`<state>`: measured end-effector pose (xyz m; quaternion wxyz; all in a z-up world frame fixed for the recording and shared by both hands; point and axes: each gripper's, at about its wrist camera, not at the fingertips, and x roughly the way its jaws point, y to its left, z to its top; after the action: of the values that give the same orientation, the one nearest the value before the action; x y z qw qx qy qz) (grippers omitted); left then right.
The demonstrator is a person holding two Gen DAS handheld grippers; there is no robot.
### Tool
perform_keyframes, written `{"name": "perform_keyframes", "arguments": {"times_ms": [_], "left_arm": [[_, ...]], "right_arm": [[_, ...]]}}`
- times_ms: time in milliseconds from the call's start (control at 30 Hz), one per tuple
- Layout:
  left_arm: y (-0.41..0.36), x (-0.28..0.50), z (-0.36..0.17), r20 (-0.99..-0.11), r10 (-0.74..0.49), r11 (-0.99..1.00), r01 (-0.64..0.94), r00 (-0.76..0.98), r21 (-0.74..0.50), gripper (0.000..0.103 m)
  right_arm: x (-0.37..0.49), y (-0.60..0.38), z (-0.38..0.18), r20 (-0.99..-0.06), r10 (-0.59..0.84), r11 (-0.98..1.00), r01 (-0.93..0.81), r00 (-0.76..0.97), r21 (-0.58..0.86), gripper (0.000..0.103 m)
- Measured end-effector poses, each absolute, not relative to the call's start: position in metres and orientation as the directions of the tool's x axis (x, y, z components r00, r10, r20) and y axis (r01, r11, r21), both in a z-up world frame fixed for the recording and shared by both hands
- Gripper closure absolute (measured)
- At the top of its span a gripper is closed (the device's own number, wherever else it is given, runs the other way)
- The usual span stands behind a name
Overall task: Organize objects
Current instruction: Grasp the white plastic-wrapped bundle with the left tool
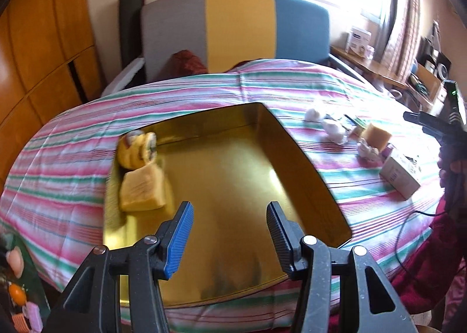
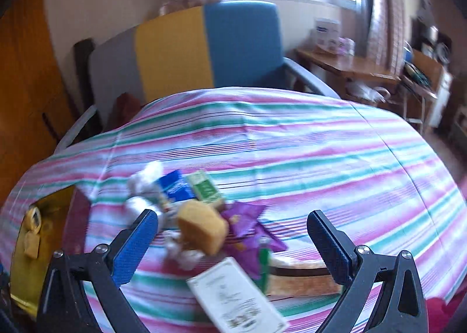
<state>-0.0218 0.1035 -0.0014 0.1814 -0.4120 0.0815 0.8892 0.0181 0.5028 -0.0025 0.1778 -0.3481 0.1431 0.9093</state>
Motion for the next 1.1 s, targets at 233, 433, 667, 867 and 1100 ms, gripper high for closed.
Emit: {"name": "perform_keyframes", "arguments": {"times_ms": [233, 433, 667, 867, 1100], "left_arm": [[0.155, -0.041, 0.005, -0.773, 0.366, -0.872, -0.482, -0.519, -0.089, 0.051], [0.207, -0.066, 0.007, -0.783, 0.419, -0.832, -0.54, -0.46, -0.129, 0.055], [0.269, -0.106, -0.013, -0.822, 0.461, -0.807, -0.542, -0.334, -0.233, 0.064], [0.316, -0.135, -0.04, -0.841, 0.453, -0.822, -0.503, -0.297, -0.265, 0.06], [0.351, -0.168, -0.083, -0.869, 0.41, -0.854, -0.45, -0.277, -0.26, 0.055]], "right_arm": [[0.037, 0.549, -0.012, -0.683, 0.173, -0.759, -0.538, -0.71, 0.367, 0.0], [0.039, 0.549, -0.014, -0.678, 0.138, -0.744, -0.528, -0.722, 0.41, 0.0], [0.036, 0.545, -0.015, -0.675, 0.104, -0.757, -0.498, -0.73, 0.423, 0.0], [0.036, 0.548, -0.016, -0.666, 0.085, -0.75, -0.488, -0.741, 0.446, 0.0], [0.036, 0.55, -0.017, -0.656, 0.063, -0.741, -0.476, -0.752, 0.474, 0.0]]}}
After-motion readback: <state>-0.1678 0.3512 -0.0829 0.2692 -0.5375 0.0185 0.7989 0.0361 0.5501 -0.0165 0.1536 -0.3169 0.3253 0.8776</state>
